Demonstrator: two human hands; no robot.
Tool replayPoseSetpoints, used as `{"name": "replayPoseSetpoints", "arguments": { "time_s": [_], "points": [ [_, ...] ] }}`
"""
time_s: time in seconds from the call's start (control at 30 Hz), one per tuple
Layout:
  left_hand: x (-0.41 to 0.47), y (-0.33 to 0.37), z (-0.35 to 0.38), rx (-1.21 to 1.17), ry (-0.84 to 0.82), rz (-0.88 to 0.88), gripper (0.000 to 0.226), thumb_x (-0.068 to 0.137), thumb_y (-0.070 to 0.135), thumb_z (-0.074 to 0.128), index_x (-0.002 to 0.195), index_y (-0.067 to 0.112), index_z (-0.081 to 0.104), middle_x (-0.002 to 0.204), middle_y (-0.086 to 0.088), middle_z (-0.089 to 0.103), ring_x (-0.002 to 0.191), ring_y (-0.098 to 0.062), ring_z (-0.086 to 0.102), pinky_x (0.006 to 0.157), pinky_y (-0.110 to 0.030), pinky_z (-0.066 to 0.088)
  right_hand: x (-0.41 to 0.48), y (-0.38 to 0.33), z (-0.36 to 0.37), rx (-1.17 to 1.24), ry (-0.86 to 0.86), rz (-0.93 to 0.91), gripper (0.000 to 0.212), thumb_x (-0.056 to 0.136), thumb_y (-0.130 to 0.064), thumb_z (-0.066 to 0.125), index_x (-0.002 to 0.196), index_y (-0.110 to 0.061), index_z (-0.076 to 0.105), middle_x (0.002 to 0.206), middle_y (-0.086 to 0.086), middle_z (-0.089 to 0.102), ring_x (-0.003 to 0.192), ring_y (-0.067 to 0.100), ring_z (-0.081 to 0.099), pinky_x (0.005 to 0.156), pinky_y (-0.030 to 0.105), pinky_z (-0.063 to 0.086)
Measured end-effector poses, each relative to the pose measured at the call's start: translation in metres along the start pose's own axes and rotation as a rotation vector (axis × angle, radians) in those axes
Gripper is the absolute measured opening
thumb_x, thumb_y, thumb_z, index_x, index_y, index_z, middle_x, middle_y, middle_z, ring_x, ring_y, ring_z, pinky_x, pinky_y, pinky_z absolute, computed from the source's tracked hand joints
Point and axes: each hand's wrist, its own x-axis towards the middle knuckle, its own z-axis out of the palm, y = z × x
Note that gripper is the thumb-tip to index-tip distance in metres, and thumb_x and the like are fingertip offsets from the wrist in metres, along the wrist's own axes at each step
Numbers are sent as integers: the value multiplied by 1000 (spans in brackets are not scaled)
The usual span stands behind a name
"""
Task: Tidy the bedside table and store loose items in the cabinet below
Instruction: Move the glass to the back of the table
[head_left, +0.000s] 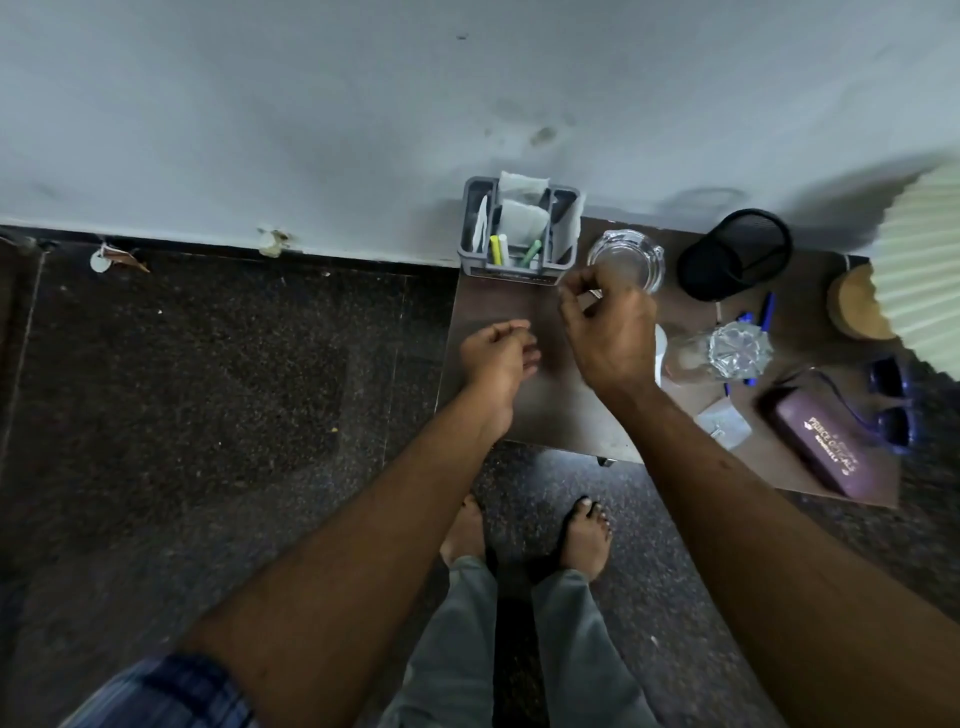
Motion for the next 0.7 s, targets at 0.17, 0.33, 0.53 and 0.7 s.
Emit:
{"name": "replayPoseSetpoints", "arguments": {
  "time_s": [0.17,0.33,0.53,0.7],
  "points": [
    [-8,-6,3,21,-10,4,15,93,4,58,100,14,67,87,-7,68,70,-15,64,69,-28,54,-15,11,-9,0,7,76,9,89,-27,68,95,-20,67,91,-6,72,72,18,67,68,34,55],
    [-21,-12,8,48,-13,5,16,95,4,56,104,14,65,83,-5,67,67,-13,62,64,-25,52,-34,20,-21,20,16,115,11,89,-27,70,95,-17,70,86,-6,72,73,16,66,72,38,56],
    [-34,-22,12,102,-34,9,15,95,3,57,100,14,65,82,-4,68,67,-13,63,66,-26,52,-56,29,-32,70,32,161,10,90,-30,68,91,-21,70,87,-9,71,72,15,65,71,39,56],
    [-44,-33,19,143,-51,2,17,94,2,56,93,17,65,80,-4,68,67,-13,62,65,-26,51,-77,37,-46,87,66,233,12,92,-34,69,90,-22,71,83,-10,72,63,9,63,67,33,53]
  ]
}}
